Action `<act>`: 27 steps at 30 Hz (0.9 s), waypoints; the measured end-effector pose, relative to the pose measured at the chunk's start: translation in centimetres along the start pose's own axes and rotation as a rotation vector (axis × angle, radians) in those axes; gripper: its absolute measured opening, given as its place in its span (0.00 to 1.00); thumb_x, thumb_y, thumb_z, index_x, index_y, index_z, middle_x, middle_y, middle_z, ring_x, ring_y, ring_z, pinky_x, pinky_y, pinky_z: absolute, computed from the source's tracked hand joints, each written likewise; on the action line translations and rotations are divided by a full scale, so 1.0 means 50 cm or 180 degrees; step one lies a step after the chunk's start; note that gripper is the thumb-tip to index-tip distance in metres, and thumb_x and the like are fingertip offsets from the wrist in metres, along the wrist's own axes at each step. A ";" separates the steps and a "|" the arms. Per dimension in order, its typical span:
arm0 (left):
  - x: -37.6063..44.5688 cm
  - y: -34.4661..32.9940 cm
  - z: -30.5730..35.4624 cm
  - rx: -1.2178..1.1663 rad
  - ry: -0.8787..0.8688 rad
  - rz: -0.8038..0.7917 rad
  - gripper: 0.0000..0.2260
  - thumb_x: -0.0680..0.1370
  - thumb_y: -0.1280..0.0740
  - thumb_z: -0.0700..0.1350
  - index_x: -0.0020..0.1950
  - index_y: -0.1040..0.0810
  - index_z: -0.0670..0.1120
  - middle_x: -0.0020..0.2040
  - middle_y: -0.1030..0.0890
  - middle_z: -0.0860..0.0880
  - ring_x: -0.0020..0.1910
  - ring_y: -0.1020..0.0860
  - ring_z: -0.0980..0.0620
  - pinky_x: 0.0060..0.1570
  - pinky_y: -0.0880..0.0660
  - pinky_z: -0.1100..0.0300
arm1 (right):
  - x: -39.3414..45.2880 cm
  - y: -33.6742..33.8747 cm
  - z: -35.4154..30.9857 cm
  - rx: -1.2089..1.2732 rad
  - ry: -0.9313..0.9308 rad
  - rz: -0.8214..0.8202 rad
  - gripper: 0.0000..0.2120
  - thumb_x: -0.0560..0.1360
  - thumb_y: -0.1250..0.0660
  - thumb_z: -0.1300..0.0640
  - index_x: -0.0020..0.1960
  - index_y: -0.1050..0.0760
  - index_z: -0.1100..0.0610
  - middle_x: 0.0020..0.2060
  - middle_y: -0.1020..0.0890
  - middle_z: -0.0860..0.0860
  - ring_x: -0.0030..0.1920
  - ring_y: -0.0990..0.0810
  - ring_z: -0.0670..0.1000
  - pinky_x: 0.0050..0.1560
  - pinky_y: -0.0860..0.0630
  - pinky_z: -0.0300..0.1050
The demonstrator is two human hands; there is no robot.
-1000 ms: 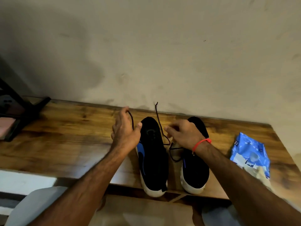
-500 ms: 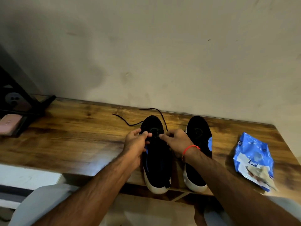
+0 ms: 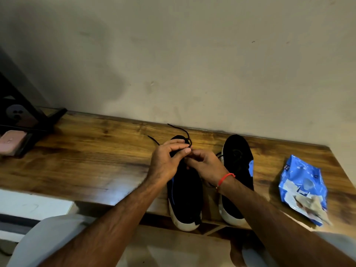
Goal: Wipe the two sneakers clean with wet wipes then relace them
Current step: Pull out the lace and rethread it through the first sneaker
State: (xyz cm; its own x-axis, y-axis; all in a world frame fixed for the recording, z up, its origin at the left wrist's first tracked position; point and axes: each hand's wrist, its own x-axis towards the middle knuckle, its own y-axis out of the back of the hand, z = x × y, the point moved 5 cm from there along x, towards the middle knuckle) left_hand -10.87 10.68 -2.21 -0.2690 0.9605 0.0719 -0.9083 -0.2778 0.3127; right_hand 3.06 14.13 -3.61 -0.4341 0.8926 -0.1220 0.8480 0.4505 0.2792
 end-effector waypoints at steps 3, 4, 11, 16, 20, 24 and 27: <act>-0.006 -0.017 0.008 0.0137 -0.0109 -0.0471 0.09 0.79 0.28 0.44 0.58 0.14 0.51 0.56 0.15 0.55 0.59 0.20 0.64 0.64 0.26 0.64 | -0.005 -0.007 -0.001 -0.0034 0.0195 -0.0173 0.07 0.77 0.32 0.60 0.52 0.18 0.61 0.46 0.16 0.61 0.50 0.18 0.63 0.52 0.22 0.61; -0.008 -0.016 0.009 0.0249 -0.0130 -0.0538 0.09 0.80 0.29 0.45 0.59 0.14 0.52 0.56 0.14 0.57 0.58 0.20 0.65 0.64 0.25 0.64 | -0.006 -0.007 -0.001 -0.0020 0.0214 -0.0217 0.07 0.77 0.32 0.60 0.52 0.18 0.61 0.47 0.16 0.61 0.50 0.18 0.64 0.53 0.22 0.62; 0.003 0.037 0.019 0.2819 -0.0525 -0.0321 0.18 0.81 0.41 0.63 0.55 0.16 0.56 0.47 0.16 0.54 0.55 0.22 0.52 0.62 0.32 0.50 | -0.001 0.002 0.009 -0.0050 -0.0287 0.0001 0.09 0.79 0.32 0.56 0.43 0.17 0.57 0.35 0.17 0.50 0.33 0.23 0.50 0.35 0.27 0.46; 0.001 0.046 0.041 0.1769 -0.0223 -0.0865 0.11 0.82 0.33 0.52 0.47 0.16 0.48 0.31 0.22 0.55 0.31 0.21 0.58 0.32 0.26 0.65 | 0.002 0.002 0.013 0.0097 -0.0584 0.0106 0.10 0.78 0.31 0.57 0.38 0.19 0.54 0.31 0.19 0.47 0.30 0.24 0.42 0.31 0.30 0.36; -0.005 0.037 0.025 0.1224 0.0553 -0.1130 0.07 0.82 0.32 0.49 0.49 0.17 0.48 0.35 0.17 0.50 0.25 0.20 0.55 0.26 0.24 0.62 | 0.004 0.000 0.016 0.0146 -0.0671 0.0164 0.11 0.78 0.31 0.58 0.37 0.20 0.54 0.32 0.19 0.48 0.34 0.23 0.44 0.37 0.29 0.39; -0.016 0.030 0.014 0.0966 0.0820 -0.1195 0.03 0.80 0.29 0.47 0.50 0.18 0.48 0.41 0.16 0.48 0.28 0.19 0.55 0.25 0.25 0.62 | 0.003 -0.001 0.015 0.0354 -0.0684 0.0070 0.12 0.77 0.30 0.53 0.36 0.18 0.54 0.35 0.18 0.54 0.39 0.22 0.54 0.42 0.27 0.48; -0.024 0.016 0.009 0.0861 0.0894 -0.1129 0.04 0.78 0.27 0.47 0.49 0.20 0.48 0.40 0.15 0.47 0.28 0.18 0.53 0.23 0.26 0.61 | -0.001 0.000 0.006 0.0377 -0.0523 -0.0014 0.13 0.78 0.30 0.54 0.41 0.19 0.62 0.36 0.17 0.57 0.37 0.21 0.52 0.40 0.25 0.46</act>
State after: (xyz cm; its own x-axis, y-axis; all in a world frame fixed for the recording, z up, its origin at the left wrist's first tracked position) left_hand -11.13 9.34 -1.63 -0.0692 0.9422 -0.3278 -0.8540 0.1139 0.5076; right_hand 3.19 14.08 -3.87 -0.3907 0.8771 -0.2794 0.8802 0.4448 0.1654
